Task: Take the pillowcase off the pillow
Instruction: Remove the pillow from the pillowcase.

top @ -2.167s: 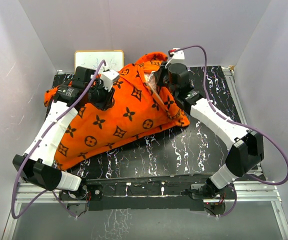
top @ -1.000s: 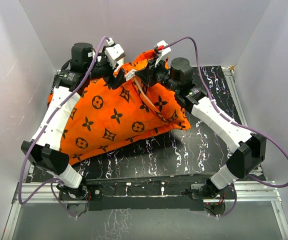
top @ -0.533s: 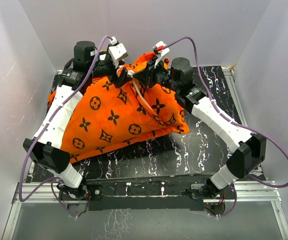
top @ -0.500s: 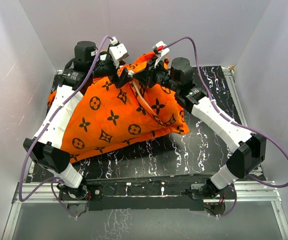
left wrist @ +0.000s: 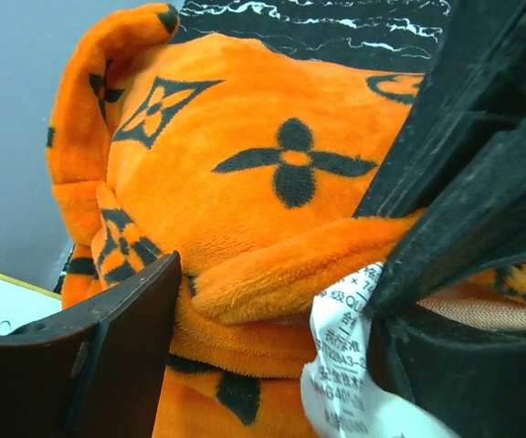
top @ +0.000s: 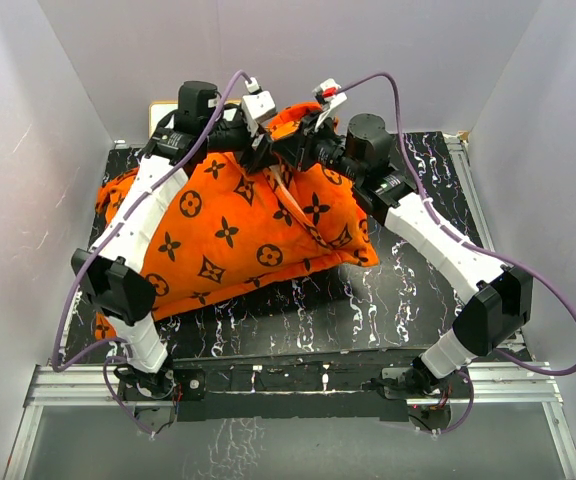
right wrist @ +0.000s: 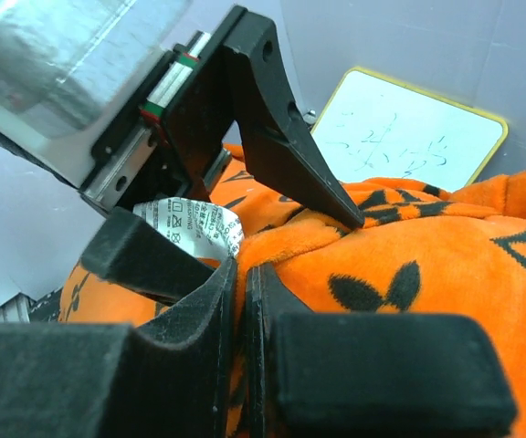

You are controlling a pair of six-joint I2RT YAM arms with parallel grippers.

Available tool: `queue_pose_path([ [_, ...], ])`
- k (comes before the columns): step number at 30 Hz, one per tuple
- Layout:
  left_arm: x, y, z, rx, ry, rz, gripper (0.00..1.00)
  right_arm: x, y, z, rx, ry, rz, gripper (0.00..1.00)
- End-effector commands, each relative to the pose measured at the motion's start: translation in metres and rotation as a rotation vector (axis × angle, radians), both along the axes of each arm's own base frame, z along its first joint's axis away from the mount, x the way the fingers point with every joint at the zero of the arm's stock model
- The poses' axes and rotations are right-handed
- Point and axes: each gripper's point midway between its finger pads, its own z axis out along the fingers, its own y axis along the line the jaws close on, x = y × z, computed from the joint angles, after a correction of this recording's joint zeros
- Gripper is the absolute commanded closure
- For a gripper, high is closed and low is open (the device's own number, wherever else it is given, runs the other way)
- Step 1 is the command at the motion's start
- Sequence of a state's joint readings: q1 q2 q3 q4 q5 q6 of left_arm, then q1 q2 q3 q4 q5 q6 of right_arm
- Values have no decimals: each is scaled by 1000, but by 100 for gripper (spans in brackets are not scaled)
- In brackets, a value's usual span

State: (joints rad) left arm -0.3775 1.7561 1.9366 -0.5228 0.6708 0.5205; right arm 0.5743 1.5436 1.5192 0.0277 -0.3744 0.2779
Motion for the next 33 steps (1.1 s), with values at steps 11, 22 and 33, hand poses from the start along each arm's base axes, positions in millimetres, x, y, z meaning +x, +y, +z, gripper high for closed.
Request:
queue_pose_path([
  [11, 20, -40, 65, -161, -106, 30, 80, -83, 7, 103, 248, -249, 246, 92],
  [22, 39, -40, 83, -166, -257, 158, 100, -67, -26, 115, 322, -222, 17, 50],
  [33, 103, 10, 161, -187, -565, 552, 100, -102, -67, 87, 277, -160, -66, 20],
])
